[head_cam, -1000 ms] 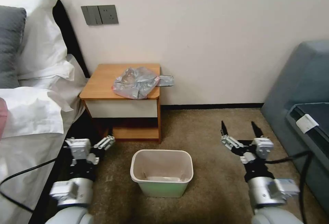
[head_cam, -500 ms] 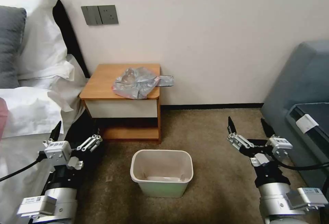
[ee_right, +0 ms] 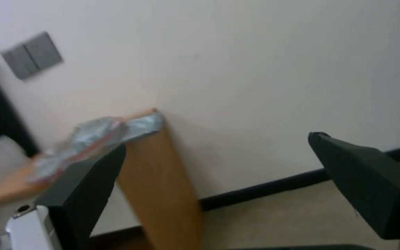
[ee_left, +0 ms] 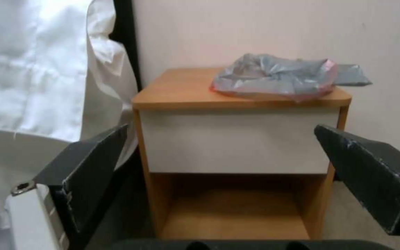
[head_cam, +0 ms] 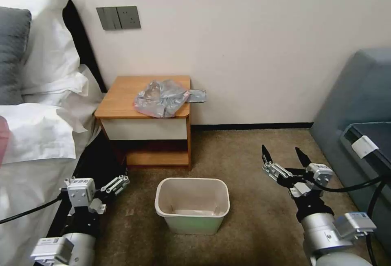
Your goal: Pick up the garbage bag from the table and place it over the trash can.
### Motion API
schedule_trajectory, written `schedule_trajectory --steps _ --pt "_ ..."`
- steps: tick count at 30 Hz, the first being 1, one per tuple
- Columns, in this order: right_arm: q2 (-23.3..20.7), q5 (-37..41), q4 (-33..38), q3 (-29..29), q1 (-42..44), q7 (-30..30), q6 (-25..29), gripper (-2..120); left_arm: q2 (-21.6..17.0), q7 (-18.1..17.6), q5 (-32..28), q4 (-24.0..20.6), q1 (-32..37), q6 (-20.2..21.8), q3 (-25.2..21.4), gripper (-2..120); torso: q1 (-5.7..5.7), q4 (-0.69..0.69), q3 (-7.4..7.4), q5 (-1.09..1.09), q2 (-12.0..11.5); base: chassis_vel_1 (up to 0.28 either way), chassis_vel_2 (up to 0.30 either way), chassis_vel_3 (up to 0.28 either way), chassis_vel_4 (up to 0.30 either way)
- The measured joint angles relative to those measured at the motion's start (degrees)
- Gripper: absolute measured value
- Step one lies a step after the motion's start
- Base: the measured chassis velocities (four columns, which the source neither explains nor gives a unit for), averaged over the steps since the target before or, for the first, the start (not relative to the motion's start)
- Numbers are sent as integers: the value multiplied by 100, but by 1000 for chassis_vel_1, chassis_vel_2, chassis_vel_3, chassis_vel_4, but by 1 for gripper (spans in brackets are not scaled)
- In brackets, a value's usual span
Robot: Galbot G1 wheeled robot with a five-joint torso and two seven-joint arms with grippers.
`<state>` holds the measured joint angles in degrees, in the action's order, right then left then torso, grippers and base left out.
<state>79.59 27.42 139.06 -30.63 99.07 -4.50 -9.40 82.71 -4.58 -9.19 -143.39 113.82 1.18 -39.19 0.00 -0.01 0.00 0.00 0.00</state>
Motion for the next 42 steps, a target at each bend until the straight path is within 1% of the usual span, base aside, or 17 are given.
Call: schedule_trajectory --steps 2,3,7,8,10,11,14,16,17,18,19,24,25,28,34,41,42 --pt "-152 1237 -277 123 -618 -147 -222 100 6 1 -9 3 96 -62 -23 100 0 0 0 1 0 0 0 0 0" --pt "-152 1237 -277 123 -618 -147 -222 100 6 1 -9 3 96 -62 -23 100 0 0 0 1 0 0 0 0 0" --pt "-348 3316 -1109 421 -1955 -729 -461 100 -73 17 -17 8 307 -104 -104 100 0 1 1 1 0 0 0 0 0" --pt "-348 3316 -1109 421 -1955 -729 -461 100 -73 17 -17 8 307 -104 -104 100 0 1 1 1 0 0 0 0 0" --pt "-355 4396 -1709 647 -2779 -1019 -530 100 -69 34 -25 9 425 -147 -136 100 0 0 1 0 0 0 0 0 0" --pt "-355 4396 -1709 647 -2779 -1019 -530 100 -69 34 -25 9 425 -147 -136 100 0 0 1 0 0 0 0 0 0" --pt "-155 5547 -2495 843 -3625 -1114 -634 100 -18 104 -47 10 476 -254 -144 100 0 2 1 0 -1 0 0 0 0" --pt "-91 5777 -2690 885 -3789 -1134 -661 100 -6 120 -64 11 479 -280 -144 100 0 2 1 0 0 0 0 0 0" --pt "52 6220 -3107 963 -4115 -1167 -689 100 12 155 -94 12 491 -322 -147 100 0 2 1 0 -1 0 0 0 0" --pt "52 6220 -3107 963 -4115 -1167 -689 100 12 155 -94 12 491 -322 -147 100 0 2 1 0 -1 0 0 0 0" --pt "201 6585 -3579 1039 -4435 -1180 -738 100 25 180 -105 12 510 -356 -174 100 0 1 1 0 -1 0 0 0 0" --pt "579 6708 -4763 1231 -5297 -1160 -774 100 112 200 -108 13 534 -397 -210 100 0 2 2 0 -1 0 0 0 0" --pt "579 6708 -4763 1231 -5297 -1160 -774 100 112 200 -108 13 534 -397 -210 100 0 2 2 0 -1 0 0 0 0" --pt "778 6443 -5466 1313 -5723 -895 -815 100 209 216 -105 15 560 -396 -210 100 0 1 1 -1 0 0 0 0 0" --pt "988 5991 -6229 1433 -6066 -417 -783 97 286 227 -105 15 599 -385 -207 100 0 1 1 0 -1 0 0 0 0" --pt "1190 5716 -6709 1334 -6285 41 -694 71 355 237 -104 15 630 -368 -200 100 1 1 0 0 -1 0 0 0 0" --pt "1190 5716 -6709 1334 -6285 41 -694 71 355 237 -104 15 630 -368 -200 100 1 1 0 0 -1 0 0 0 0"
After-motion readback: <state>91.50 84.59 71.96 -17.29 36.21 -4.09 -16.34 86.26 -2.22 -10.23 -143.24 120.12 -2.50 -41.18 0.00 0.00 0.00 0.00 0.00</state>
